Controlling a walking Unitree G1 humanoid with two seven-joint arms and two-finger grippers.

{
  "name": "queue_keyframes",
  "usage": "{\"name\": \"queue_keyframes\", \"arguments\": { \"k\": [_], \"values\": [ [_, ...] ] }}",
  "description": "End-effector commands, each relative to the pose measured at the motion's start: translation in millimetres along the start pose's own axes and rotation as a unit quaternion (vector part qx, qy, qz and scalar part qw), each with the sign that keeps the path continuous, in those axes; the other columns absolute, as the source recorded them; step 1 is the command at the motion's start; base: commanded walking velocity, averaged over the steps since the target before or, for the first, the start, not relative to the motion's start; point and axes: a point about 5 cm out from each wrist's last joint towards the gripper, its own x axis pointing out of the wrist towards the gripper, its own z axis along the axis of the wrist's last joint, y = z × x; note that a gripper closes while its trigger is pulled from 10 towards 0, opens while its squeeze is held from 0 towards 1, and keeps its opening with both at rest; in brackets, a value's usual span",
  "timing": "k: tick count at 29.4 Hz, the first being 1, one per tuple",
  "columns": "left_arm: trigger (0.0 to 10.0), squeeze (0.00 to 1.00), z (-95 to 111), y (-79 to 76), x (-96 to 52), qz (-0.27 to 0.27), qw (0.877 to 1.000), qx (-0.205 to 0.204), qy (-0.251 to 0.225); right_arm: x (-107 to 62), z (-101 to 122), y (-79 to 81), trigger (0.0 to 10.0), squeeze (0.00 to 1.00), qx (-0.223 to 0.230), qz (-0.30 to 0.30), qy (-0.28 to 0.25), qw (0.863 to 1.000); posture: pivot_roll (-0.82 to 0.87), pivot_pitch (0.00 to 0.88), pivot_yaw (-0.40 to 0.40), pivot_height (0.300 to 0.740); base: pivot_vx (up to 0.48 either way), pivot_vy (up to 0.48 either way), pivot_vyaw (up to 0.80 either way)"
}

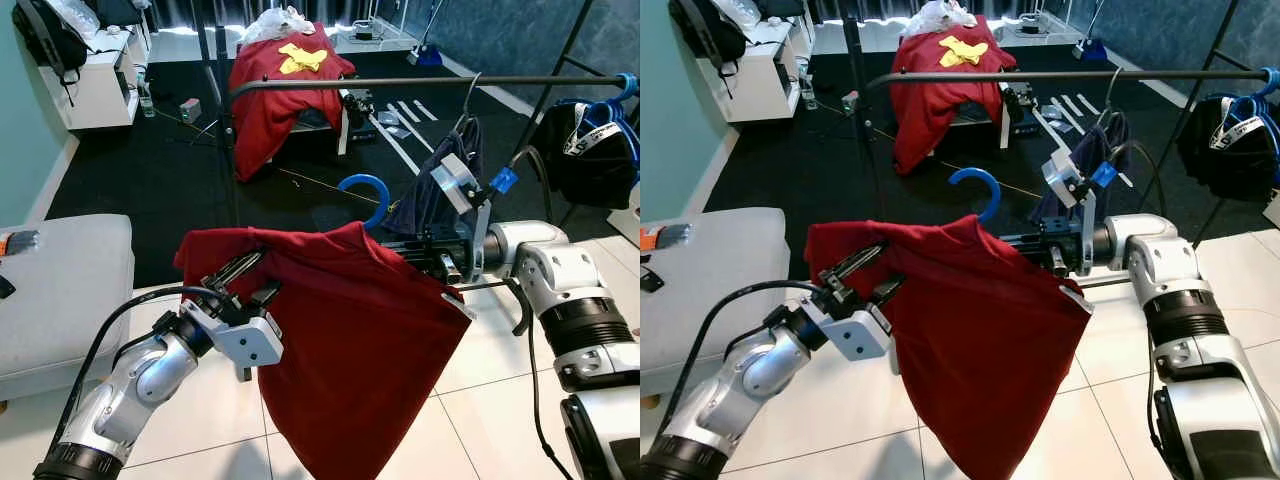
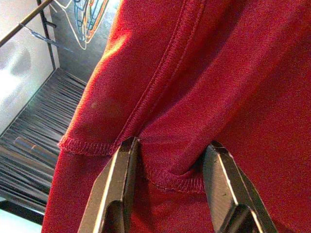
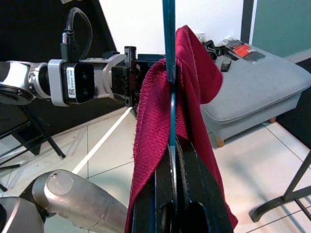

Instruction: Hang hanger

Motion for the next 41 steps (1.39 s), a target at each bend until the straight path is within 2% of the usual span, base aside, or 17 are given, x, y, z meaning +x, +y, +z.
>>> {"name": "queue_keyframes", "arguments": {
  "k": [1, 9, 13, 14, 17, 20, 24, 31, 32, 36, 37, 41],
  "values": [
    [10.0, 0.0, 0.2, 1.9, -2.6, -0.007, 1.0, 0.005, -0.007, -0.2, 1.1, 3.2, 10.0, 0.0, -0.009, 0.012, 0.006, 1.0, 0.06, 0.106, -0.044, 0.74, 0.0, 0.0, 0.0],
    [10.0, 0.0, 2.6, 2.4, -4.1, -0.001, 1.0, -0.011, -0.012, -3.1, -0.1, 5.0, 10.0, 0.0, -0.008, 0.013, 0.01, 1.0, 0.06, 0.097, -0.043, 0.74, 0.0, 0.0, 0.0],
    [10.0, 0.0, 5.8, 3.5, -7.0, 0.001, 0.999, -0.041, -0.02, -4.8, -1.1, 5.9, 10.0, 0.0, -0.008, 0.012, 0.012, 1.0, 0.06, 0.094, -0.043, 0.74, 0.0, 0.0, 0.0],
    [10.0, 0.0, 8.3, 3.3, -10.0, -0.005, 0.997, -0.066, -0.025, -5.3, -1.3, 6.2, 10.0, 0.0, -0.007, 0.012, 0.013, 1.0, 0.07, 0.093, -0.043, 0.74, 0.0, 0.0, 0.0],
    [10.0, 0.0, 8.3, 3.3, -10.0, -0.005, 0.997, -0.066, -0.025, -5.3, -1.3, 6.2, 10.0, 0.0, -0.007, 0.012, 0.013, 1.0, 0.07, 0.093, -0.043, 0.74, 0.0, 0.0, 0.0],
    [10.0, 0.0, 12.0, 3.8, -14.8, -0.015, 0.995, -0.091, -0.034, -5.6, -1.5, 6.2, 10.0, 0.0, -0.007, 0.013, 0.014, 1.0, 0.07, 0.096, -0.044, 0.74, 0.0, 0.0, 0.0],
    [10.0, 0.0, 16.4, 6.1, -17.5, -0.028, 0.995, -0.08, -0.045, -5.5, -1.3, 5.6, 10.0, 0.0, -0.006, 0.014, 0.014, 1.0, 0.07, 0.104, -0.046, 0.74, 0.0, 0.0, 0.0],
    [10.0, 0.0, 14.4, 7.4, -17.0, -0.026, 0.997, -0.069, -0.039, -4.9, -1.2, 5.1, 10.0, 0.0, -0.007, 0.013, 0.014, 1.0, 0.07, 0.105, -0.047, 0.74, 0.0, 0.0, 0.0],
    [10.0, 1.0, 12.4, 6.3, -16.1, -0.027, 0.997, -0.068, -0.033, -4.5, -1.2, 4.9, 10.0, 0.0, -0.008, 0.011, 0.014, 1.0, 0.07, 0.105, -0.047, 0.74, 0.0, 0.0, 0.0],
    [10.0, 1.0, 11.6, 6.2, -13.8, -0.026, 0.998, -0.055, -0.03, -4.2, -1.2, 4.6, 10.0, 0.0, -0.01, 0.009, 0.016, 1.0, 0.06, 0.106, -0.047, 0.74, 0.0, 0.0, 0.0],
    [10.0, 0.0, 11.8, 6.2, -13.1, -0.029, 0.998, -0.049, -0.031, -4.4, -1.2, 4.4, 10.0, 0.0, -0.011, 0.007, 0.017, 1.0, 0.06, 0.106, -0.048, 0.74, 0.0, 0.0, 0.0],
    [10.0, 0.0, 12.4, 6.3, -12.9, -0.03, 0.998, -0.051, -0.033, -4.6, -1.2, 4.2, 10.0, 0.0, -0.012, 0.006, 0.018, 1.0, 0.06, 0.106, -0.048, 0.74, 0.0, 0.0, 0.0]
  ]
}}
